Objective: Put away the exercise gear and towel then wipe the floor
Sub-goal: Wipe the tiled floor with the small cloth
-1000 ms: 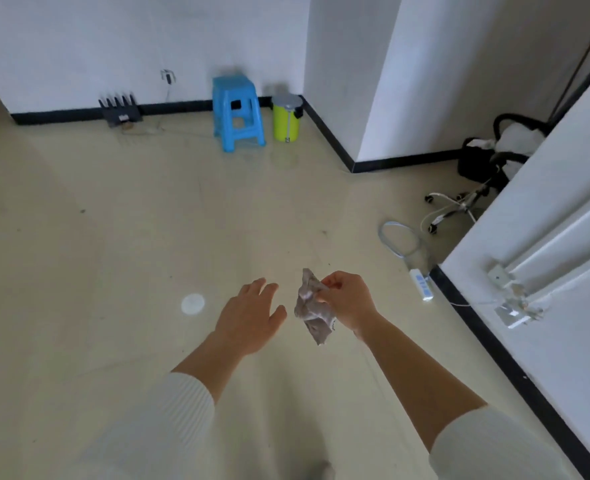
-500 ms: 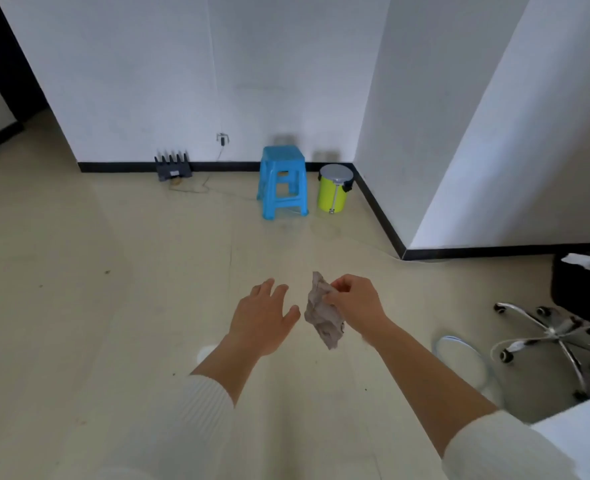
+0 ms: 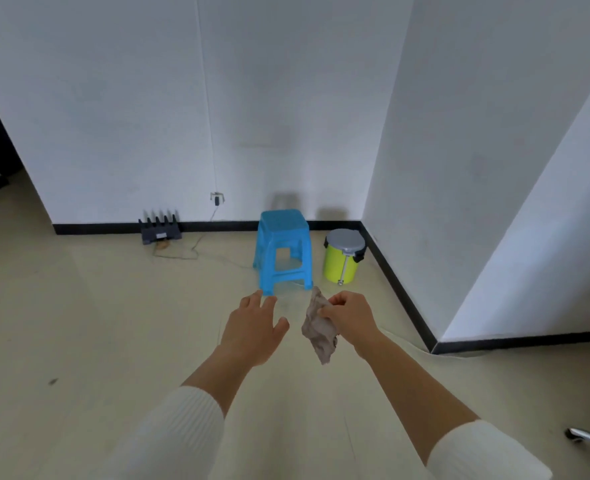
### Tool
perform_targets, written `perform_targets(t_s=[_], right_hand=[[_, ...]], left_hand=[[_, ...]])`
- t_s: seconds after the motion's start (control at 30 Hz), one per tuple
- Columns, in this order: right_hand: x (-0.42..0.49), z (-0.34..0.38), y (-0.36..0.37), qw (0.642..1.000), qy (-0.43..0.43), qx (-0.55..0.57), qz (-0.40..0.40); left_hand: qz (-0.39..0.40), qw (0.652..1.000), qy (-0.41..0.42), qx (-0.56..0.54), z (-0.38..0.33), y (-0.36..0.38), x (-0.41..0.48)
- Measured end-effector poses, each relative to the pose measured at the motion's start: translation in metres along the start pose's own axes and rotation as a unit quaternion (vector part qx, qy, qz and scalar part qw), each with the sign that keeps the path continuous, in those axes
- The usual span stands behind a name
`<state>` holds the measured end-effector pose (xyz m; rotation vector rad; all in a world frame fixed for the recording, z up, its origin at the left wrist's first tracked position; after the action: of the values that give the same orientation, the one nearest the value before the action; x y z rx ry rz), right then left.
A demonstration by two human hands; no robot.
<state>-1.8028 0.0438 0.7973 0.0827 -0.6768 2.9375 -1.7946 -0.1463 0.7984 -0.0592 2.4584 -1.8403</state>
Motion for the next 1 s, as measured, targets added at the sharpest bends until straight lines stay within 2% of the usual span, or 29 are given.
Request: perform_targets(t_s=[0.3, 0.5, 0.73, 1.0], right_hand=[[0.260, -0.005, 0.005, 1.000, -0.015, 0.006, -0.012], [0.435, -0.041, 0.001, 1.000, -0.013, 0.011, -0.010], [0.615, -0.087, 0.005, 0.998, 0.036, -0.017, 0.040], [0.784, -0.127, 0.066, 0.995, 0.058, -0.035, 0.075]], left_hand=[[-0.005, 1.000, 0.002, 0.003, -0.037, -0.013, 0.255], [0.004, 1.000, -0.012, -0.022, -0.076, 0.018, 0.429], [0.039, 0.996, -0.066, -0.049, -0.102, 0.055, 0.593], [0.069, 0.992, -0.092, -0.053, -0.097, 0.097, 0.762]])
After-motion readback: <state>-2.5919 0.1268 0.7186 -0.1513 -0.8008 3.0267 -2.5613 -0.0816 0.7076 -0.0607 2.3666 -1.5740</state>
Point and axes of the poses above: each hand's wrist, its own x-axis towards the middle knuckle, its own y-axis out of the palm, z = x × y, the point moved 8 cm from there along x, towards the middle knuckle, and after that the axes turned 14 degrees about -y, right-handed, at the moved point
